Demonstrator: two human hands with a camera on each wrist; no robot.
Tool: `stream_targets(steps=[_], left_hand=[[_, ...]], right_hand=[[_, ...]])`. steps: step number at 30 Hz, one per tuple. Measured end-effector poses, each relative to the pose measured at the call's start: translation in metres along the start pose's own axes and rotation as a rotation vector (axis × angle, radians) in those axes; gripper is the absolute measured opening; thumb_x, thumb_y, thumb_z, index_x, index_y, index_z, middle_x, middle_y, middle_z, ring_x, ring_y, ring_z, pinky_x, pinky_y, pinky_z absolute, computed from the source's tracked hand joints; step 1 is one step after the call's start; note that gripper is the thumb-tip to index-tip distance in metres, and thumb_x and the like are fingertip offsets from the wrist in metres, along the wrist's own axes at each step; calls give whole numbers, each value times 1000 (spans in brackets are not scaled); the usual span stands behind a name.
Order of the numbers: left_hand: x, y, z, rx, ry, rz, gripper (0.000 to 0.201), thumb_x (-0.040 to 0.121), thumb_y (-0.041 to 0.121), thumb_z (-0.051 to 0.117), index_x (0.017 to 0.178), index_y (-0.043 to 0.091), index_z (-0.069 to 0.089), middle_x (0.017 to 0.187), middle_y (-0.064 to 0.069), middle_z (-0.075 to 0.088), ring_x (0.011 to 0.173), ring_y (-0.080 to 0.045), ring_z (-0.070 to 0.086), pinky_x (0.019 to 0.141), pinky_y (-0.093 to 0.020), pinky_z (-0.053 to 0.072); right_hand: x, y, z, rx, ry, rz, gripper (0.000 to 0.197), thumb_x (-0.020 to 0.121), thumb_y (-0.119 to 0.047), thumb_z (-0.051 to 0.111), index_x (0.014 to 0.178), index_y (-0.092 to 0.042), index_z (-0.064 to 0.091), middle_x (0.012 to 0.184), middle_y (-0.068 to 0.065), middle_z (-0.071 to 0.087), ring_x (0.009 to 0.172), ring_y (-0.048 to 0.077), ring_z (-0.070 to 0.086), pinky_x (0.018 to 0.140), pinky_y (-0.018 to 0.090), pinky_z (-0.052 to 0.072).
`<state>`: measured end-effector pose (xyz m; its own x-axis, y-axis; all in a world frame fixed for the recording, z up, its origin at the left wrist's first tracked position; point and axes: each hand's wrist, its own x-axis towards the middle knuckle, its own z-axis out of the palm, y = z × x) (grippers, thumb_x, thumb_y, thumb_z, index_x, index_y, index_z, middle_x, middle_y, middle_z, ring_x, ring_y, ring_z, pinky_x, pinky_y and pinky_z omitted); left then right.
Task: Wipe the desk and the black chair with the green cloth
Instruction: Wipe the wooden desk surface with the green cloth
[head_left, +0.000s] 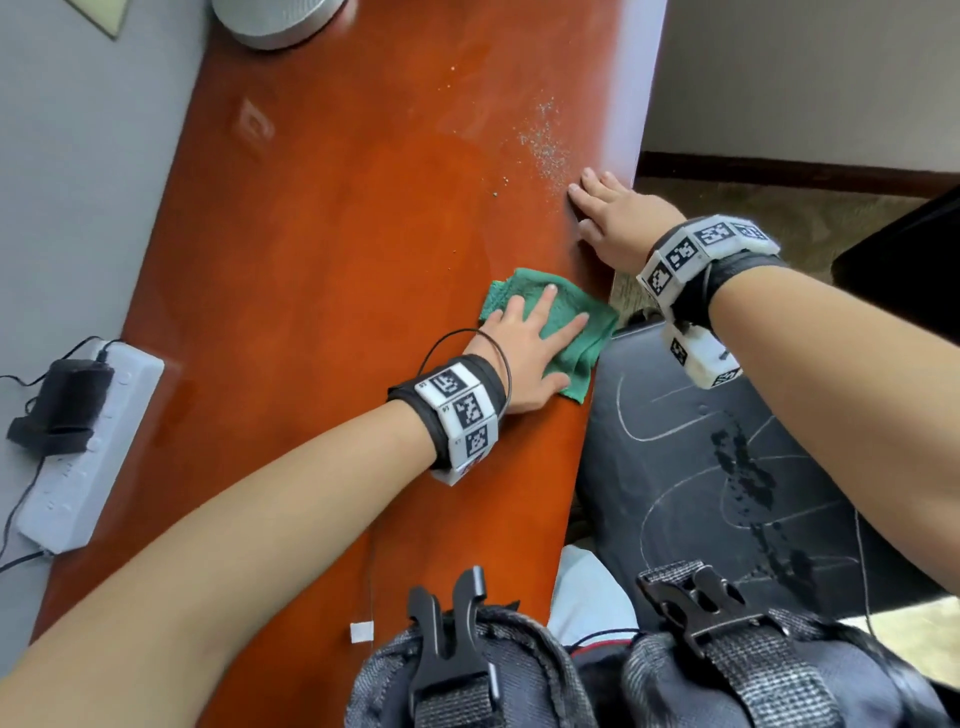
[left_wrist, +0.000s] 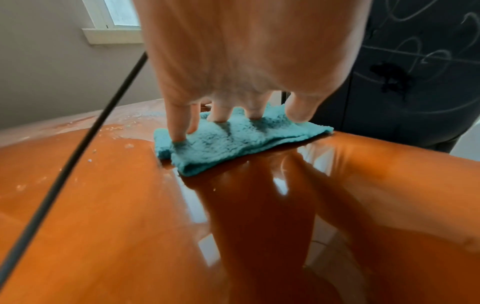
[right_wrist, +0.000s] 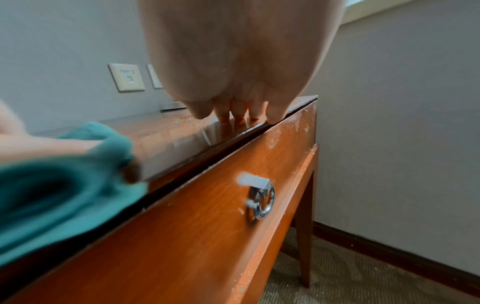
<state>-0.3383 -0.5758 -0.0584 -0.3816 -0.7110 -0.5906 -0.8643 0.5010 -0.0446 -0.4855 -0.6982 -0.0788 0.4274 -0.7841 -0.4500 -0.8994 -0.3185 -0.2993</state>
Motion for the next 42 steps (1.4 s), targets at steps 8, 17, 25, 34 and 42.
stream_targets(steps=[8,17,25,34,42], left_hand=[[36,-10,-19,-12,33,-80,60,99,44,26,151,33,-2,158,-14,-7,135,-41,17,113,-44,19],[-51,22,35,3,-12,166,62,98,42,34,150,36,1,158,-14,-9,140,-43,11,114,-48,11],[-51,19,49,-81,56,93,57,95,43,39,149,36,20,157,-15,13,134,-47,29,109,-49,28],[-25,-60,37,-489,155,-445,53,100,42,29,149,43,8,160,-3,-5,142,-35,3,110,-48,30],[15,-94,12,-545,104,-472,52,101,41,24,150,40,6,159,-5,-8,142,-40,-3,116,-49,11]], right_hand=[[5,7,-2,2,-39,-18,54,102,-16,26,152,-18,6,160,3,-3,147,19,0,118,39,15],[6,7,0,75,-26,3,57,101,-9,27,152,-19,5,160,1,-5,147,17,-2,119,36,12],[3,9,8,128,48,-3,59,98,-6,29,152,-21,10,160,-1,-1,147,16,0,117,32,12],[2,7,2,138,0,20,67,94,4,29,152,-20,7,160,-1,-4,147,14,-4,118,31,9],[0,10,5,126,15,21,77,87,10,31,152,-23,6,159,-3,-4,146,12,-4,117,31,12]])
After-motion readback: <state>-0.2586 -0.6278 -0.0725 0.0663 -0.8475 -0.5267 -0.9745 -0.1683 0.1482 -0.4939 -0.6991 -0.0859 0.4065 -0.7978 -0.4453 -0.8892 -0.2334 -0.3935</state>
